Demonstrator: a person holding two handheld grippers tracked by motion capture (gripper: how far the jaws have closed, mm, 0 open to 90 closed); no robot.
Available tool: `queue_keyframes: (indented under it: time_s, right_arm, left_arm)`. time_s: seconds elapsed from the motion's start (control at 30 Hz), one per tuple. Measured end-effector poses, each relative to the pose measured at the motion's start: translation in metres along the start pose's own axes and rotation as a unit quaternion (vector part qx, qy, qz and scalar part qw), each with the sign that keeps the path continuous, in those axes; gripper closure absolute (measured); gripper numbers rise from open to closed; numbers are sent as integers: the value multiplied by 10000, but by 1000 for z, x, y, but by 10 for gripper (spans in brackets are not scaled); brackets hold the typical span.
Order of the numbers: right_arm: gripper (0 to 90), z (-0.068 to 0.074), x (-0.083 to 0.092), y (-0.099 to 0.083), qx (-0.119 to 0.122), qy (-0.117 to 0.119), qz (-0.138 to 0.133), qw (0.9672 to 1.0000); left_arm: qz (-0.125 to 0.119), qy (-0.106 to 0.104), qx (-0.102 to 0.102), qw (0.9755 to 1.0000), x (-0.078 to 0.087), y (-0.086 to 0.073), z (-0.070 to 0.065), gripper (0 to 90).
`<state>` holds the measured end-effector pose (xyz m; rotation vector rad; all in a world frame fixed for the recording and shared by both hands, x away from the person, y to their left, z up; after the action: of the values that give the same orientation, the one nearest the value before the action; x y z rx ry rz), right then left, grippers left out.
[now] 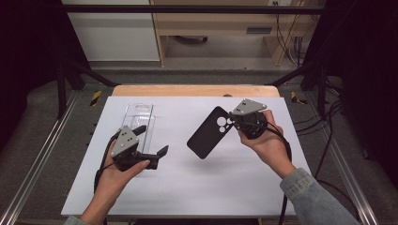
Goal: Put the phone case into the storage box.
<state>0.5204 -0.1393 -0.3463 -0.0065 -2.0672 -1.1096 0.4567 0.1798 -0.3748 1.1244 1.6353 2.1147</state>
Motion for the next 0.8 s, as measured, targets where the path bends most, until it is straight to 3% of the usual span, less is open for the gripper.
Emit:
queue_keyframes:
  time_s: [0.4, 0.8]
  right_arm:
    - [880, -1, 11, 8, 295, 3, -110, 9995]
    - [879, 4, 8, 13, 501, -143, -165, 9985]
  left_arm:
    - [130, -221, -196, 9995, -20, 17, -10, 8]
    - [278, -245, -393, 9985, -33, 29, -10, 9]
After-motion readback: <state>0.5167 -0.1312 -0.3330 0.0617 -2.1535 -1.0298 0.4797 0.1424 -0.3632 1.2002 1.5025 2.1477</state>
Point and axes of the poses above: each handheld gripper's, and its own axes: x roughly backward along the jaws, y roughly out of its top, z roughly to its left, the point moved 3 cm from there along -x, roughly forward along the jaws, and after that the axes turned 7 degrees about z, right-handed, at the moved point
